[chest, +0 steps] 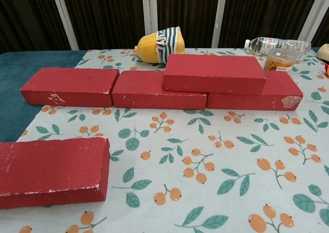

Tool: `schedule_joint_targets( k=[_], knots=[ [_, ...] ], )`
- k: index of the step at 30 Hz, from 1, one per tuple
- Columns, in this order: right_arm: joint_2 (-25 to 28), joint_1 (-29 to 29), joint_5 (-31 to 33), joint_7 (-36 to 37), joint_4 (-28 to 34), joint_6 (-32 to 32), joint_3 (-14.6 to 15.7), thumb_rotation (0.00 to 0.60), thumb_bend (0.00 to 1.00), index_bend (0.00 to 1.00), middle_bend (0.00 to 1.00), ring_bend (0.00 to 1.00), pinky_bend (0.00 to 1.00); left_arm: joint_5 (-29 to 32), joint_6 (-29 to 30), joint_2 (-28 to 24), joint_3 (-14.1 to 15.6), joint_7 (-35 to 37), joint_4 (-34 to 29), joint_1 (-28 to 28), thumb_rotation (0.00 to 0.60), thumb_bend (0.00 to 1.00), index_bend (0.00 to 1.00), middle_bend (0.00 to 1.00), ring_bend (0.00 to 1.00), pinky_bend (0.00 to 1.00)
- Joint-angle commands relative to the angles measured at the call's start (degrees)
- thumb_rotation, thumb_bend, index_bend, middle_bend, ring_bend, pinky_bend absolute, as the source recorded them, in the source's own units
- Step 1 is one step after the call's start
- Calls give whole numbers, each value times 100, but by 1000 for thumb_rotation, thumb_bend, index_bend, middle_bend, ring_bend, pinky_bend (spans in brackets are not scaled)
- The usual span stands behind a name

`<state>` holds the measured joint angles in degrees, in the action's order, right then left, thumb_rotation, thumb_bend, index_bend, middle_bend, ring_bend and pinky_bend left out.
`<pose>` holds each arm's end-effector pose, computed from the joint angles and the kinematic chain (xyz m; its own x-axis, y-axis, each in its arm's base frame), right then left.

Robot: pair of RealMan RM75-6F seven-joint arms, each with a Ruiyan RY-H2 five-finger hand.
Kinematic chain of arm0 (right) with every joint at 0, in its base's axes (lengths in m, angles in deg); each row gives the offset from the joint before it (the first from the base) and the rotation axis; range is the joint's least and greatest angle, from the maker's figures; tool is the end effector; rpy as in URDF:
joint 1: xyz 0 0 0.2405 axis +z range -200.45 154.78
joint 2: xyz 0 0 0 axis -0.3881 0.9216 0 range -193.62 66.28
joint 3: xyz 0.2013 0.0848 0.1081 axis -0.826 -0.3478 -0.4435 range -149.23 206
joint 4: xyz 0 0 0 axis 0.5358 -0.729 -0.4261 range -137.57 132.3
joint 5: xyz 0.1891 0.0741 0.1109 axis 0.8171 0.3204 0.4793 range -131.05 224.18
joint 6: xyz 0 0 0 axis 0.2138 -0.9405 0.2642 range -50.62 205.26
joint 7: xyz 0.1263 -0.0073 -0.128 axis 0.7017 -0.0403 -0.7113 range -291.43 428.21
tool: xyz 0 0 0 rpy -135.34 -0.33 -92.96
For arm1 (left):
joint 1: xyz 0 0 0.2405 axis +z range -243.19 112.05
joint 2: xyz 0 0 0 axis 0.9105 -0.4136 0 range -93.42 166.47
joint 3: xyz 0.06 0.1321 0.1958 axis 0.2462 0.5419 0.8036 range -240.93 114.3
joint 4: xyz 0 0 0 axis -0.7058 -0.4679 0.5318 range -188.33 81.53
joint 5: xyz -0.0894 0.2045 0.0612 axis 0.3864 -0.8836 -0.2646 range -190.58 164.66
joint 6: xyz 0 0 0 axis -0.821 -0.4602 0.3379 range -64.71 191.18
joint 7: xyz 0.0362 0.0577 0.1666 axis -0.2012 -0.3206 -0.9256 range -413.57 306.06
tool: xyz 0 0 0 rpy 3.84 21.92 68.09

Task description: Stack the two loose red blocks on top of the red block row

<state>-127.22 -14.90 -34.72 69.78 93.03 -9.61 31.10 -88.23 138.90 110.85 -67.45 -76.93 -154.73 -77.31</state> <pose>-0.3067 -0.2103 0.1261 0.3329 -0.0505 0.9416 -0.9420 0.0286 0.3345 -0.2517 0.2447 0.0470 0.4379 0.1661 0.8836 0.8978 -0.0302 -0.4393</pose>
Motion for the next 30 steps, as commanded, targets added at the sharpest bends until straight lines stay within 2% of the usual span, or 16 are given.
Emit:
schedule_joint_targets(
  k=[1,6,11,19,30],
  knots=[
    [-43,-30,-40,-30,-65,16,-57,600,99,0,0,0,0,129,-250,-52,23,-83,-302,-124,600,0,0,0,0,41],
    [-50,-65,-39,-15,-109,86,-122,600,98,0,0,0,0,224,-678,-148,151,-143,-710,-313,600,0,0,0,0,41],
    [-26,-124,-16,26,-135,111,-197,600,99,0,0,0,0,452,-1138,-79,279,-551,-1019,-593,600,0,0,0,0,41],
    [-10,-162,-44,39,-136,197,-268,600,99,0,0,0,0,787,-1196,150,312,-1021,-1204,-806,600,0,0,0,0,41],
    [1,-225,17,8,-134,276,-383,600,99,0,0,0,0,1072,-1476,292,444,-976,-1294,-1053,600,0,0,0,0,41]
  ],
)
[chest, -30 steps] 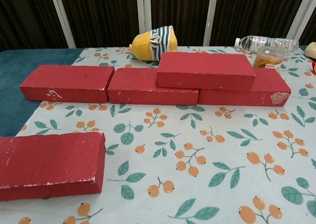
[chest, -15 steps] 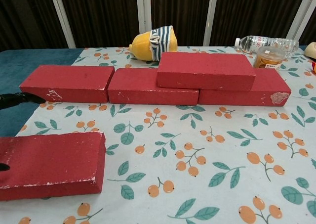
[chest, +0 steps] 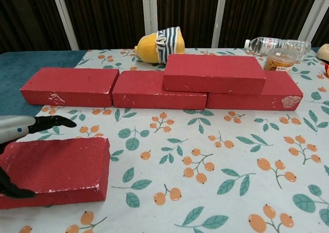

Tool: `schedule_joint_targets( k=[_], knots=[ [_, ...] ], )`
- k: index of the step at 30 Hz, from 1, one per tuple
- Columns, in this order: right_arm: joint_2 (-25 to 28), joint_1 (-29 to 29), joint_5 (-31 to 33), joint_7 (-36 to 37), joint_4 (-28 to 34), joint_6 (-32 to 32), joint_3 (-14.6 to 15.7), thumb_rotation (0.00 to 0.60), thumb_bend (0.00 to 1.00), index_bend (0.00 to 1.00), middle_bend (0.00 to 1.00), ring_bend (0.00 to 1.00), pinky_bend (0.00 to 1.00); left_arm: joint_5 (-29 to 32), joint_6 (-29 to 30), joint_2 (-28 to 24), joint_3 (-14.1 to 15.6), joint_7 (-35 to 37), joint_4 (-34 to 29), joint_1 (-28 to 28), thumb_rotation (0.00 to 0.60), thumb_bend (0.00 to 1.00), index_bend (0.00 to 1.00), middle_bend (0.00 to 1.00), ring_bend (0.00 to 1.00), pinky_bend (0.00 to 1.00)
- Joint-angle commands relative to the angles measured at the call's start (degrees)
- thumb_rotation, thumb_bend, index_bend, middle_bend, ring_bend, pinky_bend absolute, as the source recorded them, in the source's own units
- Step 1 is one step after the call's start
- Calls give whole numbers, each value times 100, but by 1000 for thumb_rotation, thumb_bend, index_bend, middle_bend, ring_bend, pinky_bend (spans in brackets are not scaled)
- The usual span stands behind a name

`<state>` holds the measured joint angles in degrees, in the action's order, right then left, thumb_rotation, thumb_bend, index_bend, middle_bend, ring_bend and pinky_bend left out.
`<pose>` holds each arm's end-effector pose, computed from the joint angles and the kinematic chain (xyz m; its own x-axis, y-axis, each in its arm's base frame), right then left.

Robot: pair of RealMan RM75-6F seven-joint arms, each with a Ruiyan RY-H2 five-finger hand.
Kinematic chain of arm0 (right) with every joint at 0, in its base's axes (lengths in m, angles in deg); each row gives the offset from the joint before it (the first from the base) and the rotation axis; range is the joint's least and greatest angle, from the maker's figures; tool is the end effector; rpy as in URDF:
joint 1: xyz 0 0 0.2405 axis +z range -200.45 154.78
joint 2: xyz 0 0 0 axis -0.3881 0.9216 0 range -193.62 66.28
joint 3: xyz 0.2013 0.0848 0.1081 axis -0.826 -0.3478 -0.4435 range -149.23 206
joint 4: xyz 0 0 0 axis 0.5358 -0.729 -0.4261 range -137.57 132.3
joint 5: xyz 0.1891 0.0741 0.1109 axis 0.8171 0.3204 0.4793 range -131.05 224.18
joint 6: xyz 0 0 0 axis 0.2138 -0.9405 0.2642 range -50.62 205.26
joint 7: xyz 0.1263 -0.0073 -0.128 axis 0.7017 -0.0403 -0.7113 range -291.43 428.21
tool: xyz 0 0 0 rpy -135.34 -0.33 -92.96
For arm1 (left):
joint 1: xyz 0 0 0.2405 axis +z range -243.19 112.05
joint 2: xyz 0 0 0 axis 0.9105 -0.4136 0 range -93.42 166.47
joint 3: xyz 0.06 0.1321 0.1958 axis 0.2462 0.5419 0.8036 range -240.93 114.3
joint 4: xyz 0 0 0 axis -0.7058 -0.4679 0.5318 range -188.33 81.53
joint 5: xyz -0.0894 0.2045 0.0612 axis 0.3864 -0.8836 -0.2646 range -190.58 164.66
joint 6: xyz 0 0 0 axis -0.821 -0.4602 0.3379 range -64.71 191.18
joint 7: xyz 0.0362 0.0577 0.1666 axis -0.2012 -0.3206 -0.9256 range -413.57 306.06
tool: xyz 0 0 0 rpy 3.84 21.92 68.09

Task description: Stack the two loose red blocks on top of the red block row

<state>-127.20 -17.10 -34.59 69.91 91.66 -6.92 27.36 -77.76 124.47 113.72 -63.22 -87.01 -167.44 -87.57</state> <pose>-0.3165 -0.2141 0.1314 0.3436 -0.0431 0.9381 -0.9363 0.0612 0.3457 -0.1707 0.2224 -0.0307 0.3872 0.4895 0.7814 0.9210 -0.2458 -0.3024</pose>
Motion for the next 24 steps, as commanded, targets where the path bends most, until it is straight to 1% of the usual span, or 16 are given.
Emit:
schedule_joint_targets(
  k=[1,9,15,21,24],
  knots=[
    [-1,-10,4,-9,2,14,-16,600,99,0,0,0,0,33,-55,2,40,45,-37,-45,600,0,0,0,0,41],
    [1,-28,-4,-22,10,74,-57,600,99,0,0,0,0,146,-61,19,168,-67,-48,-140,600,0,0,0,0,41],
    [-2,-47,9,-35,9,111,-95,600,99,0,0,0,0,314,236,168,218,-419,35,-153,600,0,0,0,0,41],
    [4,-56,37,-42,16,167,-125,600,99,0,0,0,0,379,476,320,242,-572,154,-131,600,0,0,0,0,42],
    [-8,-61,51,-66,17,180,-141,600,98,0,0,0,0,430,558,353,265,-654,189,-123,600,0,0,0,0,59]
  ],
)
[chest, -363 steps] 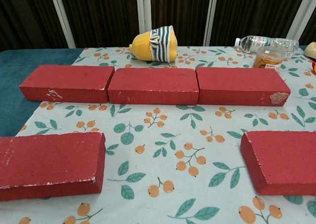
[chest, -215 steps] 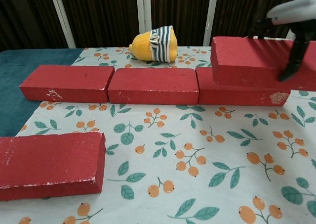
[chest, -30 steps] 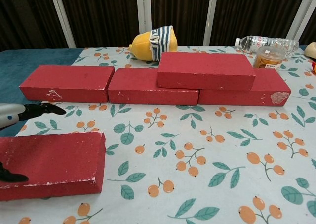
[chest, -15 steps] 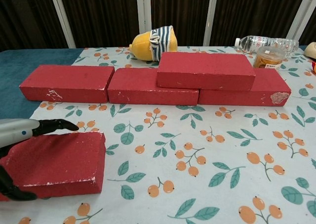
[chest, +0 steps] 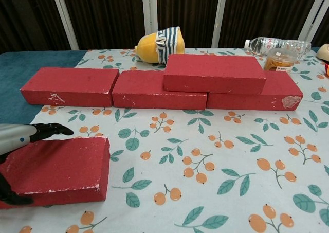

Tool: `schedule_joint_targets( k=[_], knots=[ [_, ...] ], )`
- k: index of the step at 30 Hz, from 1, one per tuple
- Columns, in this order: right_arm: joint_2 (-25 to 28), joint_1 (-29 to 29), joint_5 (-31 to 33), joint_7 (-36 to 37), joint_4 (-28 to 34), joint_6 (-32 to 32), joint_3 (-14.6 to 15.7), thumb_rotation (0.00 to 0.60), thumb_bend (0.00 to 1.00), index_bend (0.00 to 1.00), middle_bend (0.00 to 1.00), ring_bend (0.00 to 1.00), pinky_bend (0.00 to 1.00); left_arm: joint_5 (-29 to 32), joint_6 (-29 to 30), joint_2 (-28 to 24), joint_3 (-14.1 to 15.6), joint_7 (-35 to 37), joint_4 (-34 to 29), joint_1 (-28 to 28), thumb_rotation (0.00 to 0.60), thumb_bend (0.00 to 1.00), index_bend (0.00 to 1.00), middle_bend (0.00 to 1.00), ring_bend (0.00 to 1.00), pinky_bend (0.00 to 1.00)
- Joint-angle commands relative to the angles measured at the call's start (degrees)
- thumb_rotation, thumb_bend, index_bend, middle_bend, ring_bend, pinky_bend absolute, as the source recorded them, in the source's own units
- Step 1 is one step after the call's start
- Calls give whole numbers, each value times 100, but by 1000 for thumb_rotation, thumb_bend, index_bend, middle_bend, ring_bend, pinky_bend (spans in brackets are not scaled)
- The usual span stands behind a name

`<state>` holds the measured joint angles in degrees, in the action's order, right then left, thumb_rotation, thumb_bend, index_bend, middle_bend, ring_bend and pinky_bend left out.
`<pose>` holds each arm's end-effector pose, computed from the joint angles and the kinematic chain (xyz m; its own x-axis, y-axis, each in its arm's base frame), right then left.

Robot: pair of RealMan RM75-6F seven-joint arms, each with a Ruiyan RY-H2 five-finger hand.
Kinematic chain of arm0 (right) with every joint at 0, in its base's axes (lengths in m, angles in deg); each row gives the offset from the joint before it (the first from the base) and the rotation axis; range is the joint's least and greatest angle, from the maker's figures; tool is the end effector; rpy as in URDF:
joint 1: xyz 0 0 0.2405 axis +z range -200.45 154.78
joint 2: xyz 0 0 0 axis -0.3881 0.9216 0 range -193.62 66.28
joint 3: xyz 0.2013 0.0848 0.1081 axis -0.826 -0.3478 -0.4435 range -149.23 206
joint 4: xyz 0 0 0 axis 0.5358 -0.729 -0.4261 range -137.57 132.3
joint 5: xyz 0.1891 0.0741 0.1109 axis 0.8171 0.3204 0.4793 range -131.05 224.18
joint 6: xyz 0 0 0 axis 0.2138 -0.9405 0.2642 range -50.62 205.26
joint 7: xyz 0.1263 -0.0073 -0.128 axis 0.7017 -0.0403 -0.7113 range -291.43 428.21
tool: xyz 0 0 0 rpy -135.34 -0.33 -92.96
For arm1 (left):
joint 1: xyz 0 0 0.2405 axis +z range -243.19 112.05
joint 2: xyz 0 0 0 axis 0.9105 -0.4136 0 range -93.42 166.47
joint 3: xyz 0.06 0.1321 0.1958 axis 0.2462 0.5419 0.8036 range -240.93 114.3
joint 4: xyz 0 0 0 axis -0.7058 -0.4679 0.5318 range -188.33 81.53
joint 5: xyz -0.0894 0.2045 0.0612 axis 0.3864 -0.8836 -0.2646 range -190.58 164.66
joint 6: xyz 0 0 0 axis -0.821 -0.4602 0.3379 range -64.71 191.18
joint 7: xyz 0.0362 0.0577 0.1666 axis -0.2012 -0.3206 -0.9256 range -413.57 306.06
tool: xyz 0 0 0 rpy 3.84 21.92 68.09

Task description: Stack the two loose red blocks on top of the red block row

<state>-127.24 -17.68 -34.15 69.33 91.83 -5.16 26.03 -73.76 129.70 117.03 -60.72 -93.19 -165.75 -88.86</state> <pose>-0.3188 -0.2160 0.1300 0.3445 -0.0551 0.9372 -0.9345 0.0758 0.3479 -0.1805 0.2190 -0.0389 0.4562 0.4732 0.7536 0.8897 -0.2256 -0.3969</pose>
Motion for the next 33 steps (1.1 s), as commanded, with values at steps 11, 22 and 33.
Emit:
schedule_joint_targets(
  k=[11,22,33],
  knots=[
    [-29,-4,127,-146,32,100,-76,600,99,0,0,0,0,66,463,142,59,-283,168,96,600,0,3,111,94,238],
    [-46,8,183,-205,40,200,-114,600,99,0,0,0,0,414,514,199,-80,-523,295,0,600,0,151,286,196,286],
    [-59,6,224,-251,40,238,-147,600,99,0,0,0,0,527,391,-259,-557,-345,-169,-305,600,0,281,387,276,316]
  ],
)
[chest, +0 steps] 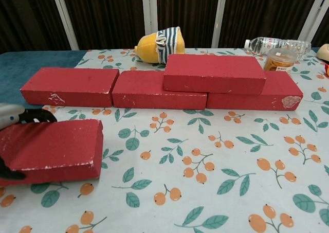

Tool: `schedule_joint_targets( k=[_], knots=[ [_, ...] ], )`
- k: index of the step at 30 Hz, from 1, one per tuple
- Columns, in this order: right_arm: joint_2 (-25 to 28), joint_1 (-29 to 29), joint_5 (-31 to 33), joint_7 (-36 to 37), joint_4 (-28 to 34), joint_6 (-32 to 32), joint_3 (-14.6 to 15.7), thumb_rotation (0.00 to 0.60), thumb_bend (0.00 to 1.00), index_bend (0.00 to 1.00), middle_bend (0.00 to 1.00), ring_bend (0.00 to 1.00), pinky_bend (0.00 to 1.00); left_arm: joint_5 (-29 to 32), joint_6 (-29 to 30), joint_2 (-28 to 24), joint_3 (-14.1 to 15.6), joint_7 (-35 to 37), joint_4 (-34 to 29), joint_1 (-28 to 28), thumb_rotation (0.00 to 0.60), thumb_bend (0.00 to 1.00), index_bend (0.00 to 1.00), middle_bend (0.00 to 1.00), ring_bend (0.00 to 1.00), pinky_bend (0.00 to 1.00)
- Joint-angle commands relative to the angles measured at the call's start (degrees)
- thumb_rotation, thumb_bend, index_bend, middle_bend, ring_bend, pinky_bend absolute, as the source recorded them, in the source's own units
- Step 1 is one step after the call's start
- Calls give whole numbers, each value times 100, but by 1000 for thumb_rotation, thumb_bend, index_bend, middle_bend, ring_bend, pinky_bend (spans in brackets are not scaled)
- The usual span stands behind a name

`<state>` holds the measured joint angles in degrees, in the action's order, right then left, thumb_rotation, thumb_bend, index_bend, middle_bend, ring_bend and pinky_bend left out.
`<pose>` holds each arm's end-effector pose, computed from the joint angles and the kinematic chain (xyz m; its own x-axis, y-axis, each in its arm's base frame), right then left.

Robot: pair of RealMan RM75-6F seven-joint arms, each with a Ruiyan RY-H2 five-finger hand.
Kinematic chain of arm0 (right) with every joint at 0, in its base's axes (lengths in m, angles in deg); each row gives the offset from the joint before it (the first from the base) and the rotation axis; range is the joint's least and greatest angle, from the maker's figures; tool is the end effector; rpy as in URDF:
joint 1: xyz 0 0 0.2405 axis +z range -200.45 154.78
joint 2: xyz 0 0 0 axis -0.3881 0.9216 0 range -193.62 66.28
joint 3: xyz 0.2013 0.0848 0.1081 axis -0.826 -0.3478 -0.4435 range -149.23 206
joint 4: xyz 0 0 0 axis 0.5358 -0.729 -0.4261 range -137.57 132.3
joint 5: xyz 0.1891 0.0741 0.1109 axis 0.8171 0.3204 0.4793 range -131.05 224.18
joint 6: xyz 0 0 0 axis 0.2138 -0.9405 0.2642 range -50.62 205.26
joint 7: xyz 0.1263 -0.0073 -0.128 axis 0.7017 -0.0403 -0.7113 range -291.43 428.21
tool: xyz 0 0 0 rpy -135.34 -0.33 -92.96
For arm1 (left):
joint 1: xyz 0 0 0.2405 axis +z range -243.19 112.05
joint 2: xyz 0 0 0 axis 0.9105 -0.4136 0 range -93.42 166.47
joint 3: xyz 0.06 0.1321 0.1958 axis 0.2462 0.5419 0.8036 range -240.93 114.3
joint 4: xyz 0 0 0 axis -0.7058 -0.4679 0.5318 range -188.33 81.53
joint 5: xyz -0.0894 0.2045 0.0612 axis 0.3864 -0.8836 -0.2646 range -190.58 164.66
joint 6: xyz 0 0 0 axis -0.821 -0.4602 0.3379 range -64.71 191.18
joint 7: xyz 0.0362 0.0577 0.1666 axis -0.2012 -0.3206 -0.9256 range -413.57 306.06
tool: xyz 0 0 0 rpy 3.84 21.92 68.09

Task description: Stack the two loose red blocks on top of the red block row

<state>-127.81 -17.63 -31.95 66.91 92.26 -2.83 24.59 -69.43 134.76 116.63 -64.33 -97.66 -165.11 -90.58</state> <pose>-0.3221 -0.2210 0.1255 0.3566 -0.0753 0.9312 -0.9256 0.1069 0.3631 -0.1848 0.2492 -0.0167 0.5121 0.3780 0.7713 0.8564 -0.1559 -0.4922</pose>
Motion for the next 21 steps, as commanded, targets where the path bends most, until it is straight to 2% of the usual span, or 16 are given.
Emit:
schedule_joint_targets(
  k=[1,6,8,11,16,21],
  knots=[
    [-6,2,9,-16,-3,9,-7,600,98,0,0,0,0,191,-198,-361,-305,138,-373,-211,600,0,280,385,276,316],
    [-41,16,102,-97,-23,58,-42,600,99,0,0,0,0,936,-777,-1252,-988,10,-963,-874,600,0,281,376,275,310],
    [-64,35,189,-156,-37,111,-68,600,99,0,0,0,0,1429,-1251,-1671,-1273,-65,-987,-1304,600,0,286,377,271,306],
    [-115,69,286,-252,-79,165,-107,600,100,0,0,0,0,1901,-1812,-1993,-1488,-154,-735,-1787,600,0,279,380,269,289],
    [-235,119,544,-490,-152,244,-196,600,99,0,0,0,0,2875,-2848,-2192,-1505,-483,180,-2799,600,0,274,365,269,268],
    [-293,139,792,-674,-158,270,-287,600,99,0,0,0,0,3155,-3345,-1966,-1421,-477,1081,-3426,600,0,266,356,269,256]
  ],
)
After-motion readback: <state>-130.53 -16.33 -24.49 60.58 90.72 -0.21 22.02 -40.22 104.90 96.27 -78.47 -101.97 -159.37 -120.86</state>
